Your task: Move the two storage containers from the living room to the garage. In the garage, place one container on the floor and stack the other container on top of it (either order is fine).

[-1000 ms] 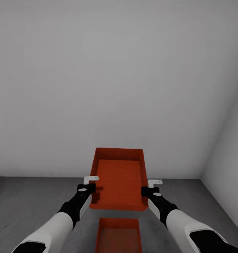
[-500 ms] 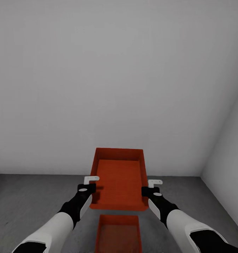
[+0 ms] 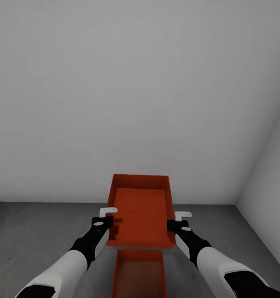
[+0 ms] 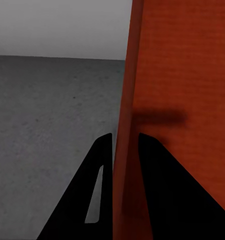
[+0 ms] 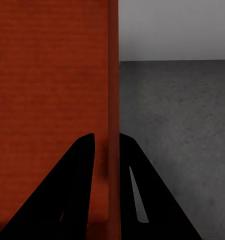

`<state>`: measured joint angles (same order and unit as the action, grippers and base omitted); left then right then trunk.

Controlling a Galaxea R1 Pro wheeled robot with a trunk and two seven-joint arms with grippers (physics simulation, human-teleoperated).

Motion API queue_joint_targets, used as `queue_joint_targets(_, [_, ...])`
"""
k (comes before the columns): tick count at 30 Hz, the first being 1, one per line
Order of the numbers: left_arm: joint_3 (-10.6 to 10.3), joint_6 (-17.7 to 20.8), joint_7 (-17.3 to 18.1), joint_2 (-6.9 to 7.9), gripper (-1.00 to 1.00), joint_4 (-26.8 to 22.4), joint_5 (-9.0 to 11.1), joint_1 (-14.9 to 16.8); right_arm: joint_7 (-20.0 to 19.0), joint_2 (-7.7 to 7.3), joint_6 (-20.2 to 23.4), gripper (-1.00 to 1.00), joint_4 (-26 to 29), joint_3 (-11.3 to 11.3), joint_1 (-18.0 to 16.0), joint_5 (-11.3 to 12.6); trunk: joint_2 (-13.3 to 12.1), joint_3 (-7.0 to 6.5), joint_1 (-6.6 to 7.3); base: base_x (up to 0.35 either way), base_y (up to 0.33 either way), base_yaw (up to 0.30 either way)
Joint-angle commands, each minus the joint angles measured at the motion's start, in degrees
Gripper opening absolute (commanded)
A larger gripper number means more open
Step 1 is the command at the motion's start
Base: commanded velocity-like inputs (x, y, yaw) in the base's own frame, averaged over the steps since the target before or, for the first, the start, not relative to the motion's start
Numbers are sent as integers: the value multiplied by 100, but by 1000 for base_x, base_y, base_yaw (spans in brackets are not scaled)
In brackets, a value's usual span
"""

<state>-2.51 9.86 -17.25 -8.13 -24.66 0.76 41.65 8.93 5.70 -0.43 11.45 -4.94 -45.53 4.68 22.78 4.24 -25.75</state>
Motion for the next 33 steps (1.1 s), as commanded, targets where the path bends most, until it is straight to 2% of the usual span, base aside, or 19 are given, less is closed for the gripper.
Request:
queue_joint_targets(1, [-14,60,-68,242,-100,-4,-49,1,153,-43,-10,-100,15,63,-9,-28,14,22,-3,0,0,0])
queue_joint_targets(33, [-13,60,-68,251,-100,14,-49,1,162,-43,-18,-100,15,63,-9,-28,14,316,-3,0,0,0])
